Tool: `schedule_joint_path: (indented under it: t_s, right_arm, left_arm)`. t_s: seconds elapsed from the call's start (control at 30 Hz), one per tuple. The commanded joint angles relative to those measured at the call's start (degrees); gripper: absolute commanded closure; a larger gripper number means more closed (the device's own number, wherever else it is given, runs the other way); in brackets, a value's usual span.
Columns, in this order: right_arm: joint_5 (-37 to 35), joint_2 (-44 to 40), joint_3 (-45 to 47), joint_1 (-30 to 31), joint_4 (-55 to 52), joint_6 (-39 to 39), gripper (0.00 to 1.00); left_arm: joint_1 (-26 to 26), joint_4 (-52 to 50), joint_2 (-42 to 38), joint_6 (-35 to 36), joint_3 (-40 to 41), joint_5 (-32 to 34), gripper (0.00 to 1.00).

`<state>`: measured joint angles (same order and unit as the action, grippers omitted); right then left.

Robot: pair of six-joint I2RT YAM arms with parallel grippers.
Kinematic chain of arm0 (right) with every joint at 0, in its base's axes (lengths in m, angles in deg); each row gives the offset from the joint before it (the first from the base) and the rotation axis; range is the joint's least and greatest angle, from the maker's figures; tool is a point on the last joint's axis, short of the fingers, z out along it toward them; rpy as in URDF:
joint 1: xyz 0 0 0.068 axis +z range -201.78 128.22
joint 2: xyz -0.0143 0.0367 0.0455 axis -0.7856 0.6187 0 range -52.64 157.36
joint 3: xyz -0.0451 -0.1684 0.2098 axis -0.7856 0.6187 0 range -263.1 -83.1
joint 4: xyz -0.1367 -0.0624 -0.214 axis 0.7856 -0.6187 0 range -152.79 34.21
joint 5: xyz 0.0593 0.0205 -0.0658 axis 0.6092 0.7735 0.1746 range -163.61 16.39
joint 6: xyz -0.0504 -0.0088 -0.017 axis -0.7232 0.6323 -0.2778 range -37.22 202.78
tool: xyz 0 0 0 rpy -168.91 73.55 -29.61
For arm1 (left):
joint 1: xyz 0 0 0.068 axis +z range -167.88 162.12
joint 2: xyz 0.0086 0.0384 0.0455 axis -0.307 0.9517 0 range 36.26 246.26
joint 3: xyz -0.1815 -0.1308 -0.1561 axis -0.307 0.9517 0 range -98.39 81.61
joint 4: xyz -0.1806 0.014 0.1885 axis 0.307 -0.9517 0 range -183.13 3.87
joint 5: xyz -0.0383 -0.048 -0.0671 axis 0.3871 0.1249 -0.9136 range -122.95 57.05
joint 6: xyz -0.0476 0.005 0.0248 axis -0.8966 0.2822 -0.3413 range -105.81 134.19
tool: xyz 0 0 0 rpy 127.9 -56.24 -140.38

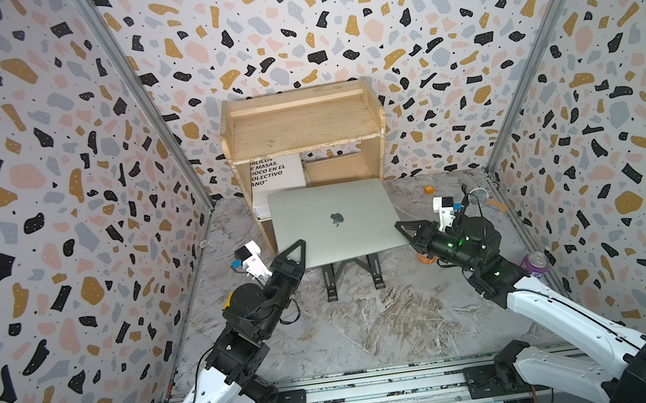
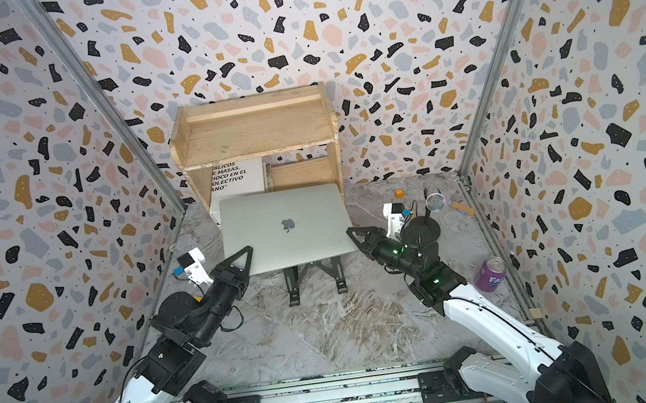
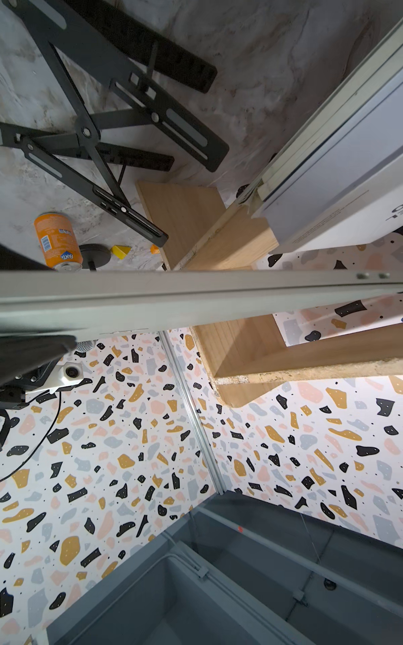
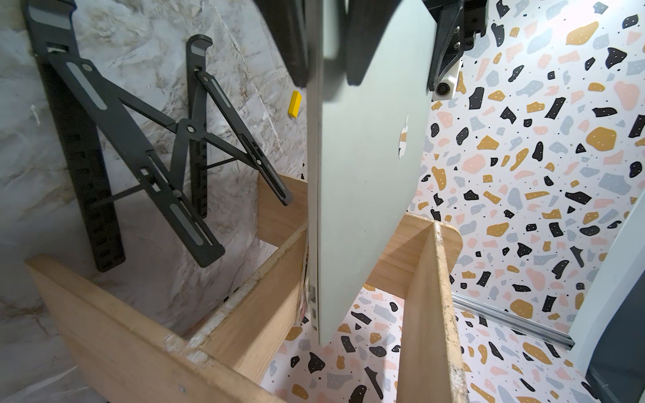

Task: Close the laptop lid and set it aside
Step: Pick up the laptop from the computer stand, then place the laptop on the shelf.

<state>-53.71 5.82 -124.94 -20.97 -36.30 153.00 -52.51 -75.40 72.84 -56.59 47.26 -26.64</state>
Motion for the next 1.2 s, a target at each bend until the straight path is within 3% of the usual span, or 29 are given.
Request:
schedule_joint_path:
  t_s: [0.0,0.63,0.97,1.17]
  right_arm:
    - [13.38,-2.64,-6.92,2.74,3.74,-2.80,1.00]
    - [16.04,3.59,-28.43,2.71,-8.05,-4.84,1.00]
    - [16.81,10.83,-40.09,2.68,-14.48,-8.68,1.00]
    - [17.07,14.89,-46.07,1.47,-17.96,-10.09,1.00]
  left_arm:
    - [-2.54,0.82,0.84,3.55,-2.60,-8.21,0.99]
    - [-2.49,-11.87,8.21,4.63,-18.55,-2.38,1.00]
    - [-1.52,-12.32,14.17,5.29,-25.28,1.52,1.00]
    - [1.79,-11.02,18.02,2.81,-28.01,0.39,1.00]
